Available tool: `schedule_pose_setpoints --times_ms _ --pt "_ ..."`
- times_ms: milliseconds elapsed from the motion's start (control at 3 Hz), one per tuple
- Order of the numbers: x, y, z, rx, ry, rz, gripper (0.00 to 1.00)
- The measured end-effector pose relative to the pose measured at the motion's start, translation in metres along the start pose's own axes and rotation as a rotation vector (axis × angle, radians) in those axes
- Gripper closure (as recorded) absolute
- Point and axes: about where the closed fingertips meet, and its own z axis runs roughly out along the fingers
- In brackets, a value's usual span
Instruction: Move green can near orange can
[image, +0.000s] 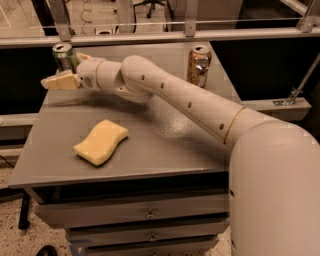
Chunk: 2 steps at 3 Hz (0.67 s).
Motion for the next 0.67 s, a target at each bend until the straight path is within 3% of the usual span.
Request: schedule_pose_setpoints --times_ms 667 --pt "0.0076 -0.0106 -0.0056 0.027 0.009 -0.003 0.53"
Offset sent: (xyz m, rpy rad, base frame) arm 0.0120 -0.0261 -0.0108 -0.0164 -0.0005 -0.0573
